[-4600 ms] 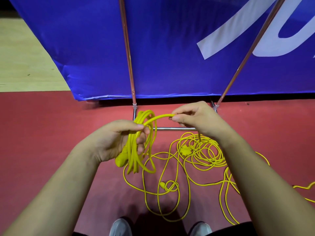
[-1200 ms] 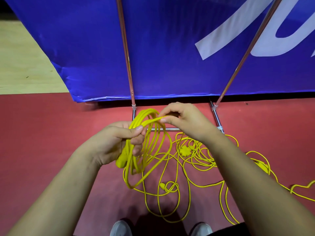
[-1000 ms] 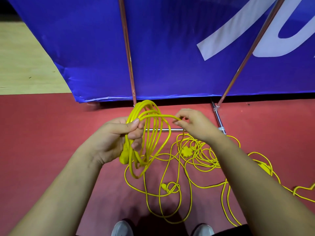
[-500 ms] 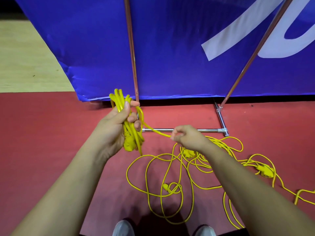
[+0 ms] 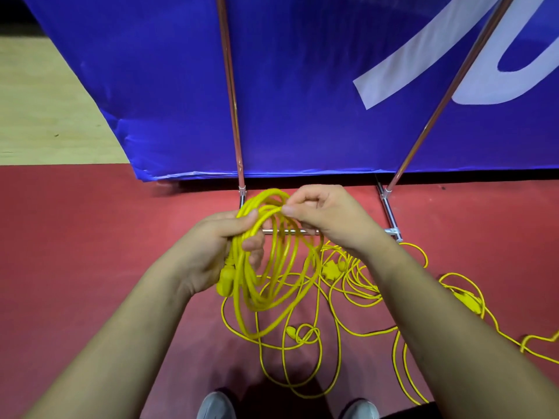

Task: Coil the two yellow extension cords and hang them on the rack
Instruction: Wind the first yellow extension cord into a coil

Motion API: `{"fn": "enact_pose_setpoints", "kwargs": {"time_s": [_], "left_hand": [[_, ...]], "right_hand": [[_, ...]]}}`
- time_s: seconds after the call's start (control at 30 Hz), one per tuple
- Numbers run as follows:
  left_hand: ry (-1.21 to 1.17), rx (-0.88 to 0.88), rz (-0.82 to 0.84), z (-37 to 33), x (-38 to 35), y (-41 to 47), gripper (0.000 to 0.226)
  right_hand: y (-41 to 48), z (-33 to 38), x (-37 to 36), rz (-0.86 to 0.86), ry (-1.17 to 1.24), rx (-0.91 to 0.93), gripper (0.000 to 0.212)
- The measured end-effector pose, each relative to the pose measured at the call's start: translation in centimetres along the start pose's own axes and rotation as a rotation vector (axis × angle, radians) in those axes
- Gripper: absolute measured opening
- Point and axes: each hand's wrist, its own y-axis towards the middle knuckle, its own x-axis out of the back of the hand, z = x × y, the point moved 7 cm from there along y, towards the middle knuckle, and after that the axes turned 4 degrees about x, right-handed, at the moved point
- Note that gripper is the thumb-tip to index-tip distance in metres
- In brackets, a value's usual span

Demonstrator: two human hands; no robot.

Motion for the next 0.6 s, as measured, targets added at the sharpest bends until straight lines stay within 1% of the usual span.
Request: {"fn": "enact_pose_setpoints", "kwargs": {"time_s": [0.07, 0.13, 0.2, 0.3, 0.4, 0.5, 0.6], "left_hand": [[-0.111, -0.043, 0.005, -0.7, 0.1, 0.1, 0.024], [-0.179, -0.065, 0.016, -1.2, 0.4, 0.1, 0.020], [-0.130, -0.043, -0.004, -1.1, 0.9, 0.1, 0.016], [-0.024, 0.065, -0.040, -0.2, 1.5, 0.2, 0.012], [-0.057, 0.097, -0.075, -0.1, 1.9, 0.3, 0.017], [-0.089, 0.128, -0.077, -0.2, 2.0, 0.2, 0.028], [0.034, 0.139, -0.005, 0.5, 1.3, 0.2, 0.032]], "right_hand": [[-0.4, -1.8, 1.0, 0.041, -0.063, -0.064, 0.011], [-1.0, -3.6, 1.9, 0.094, -0.085, -0.118, 0.008], [-1.3, -4.4, 2.8, 0.055, -0.030, -0.133, 0.003], [-1.1, -3.5, 3.9, -0.059, 0.025, -0.103, 0.006], [-0.8, -1.4, 4.3, -0.091, -0.114, -0.053, 0.008], [-1.1, 0.9, 3.1, -0.032, -0.260, 0.012, 0.006], [-1.1, 2.5, 0.5, 0.058, -0.303, 0.054, 0.004]]}}
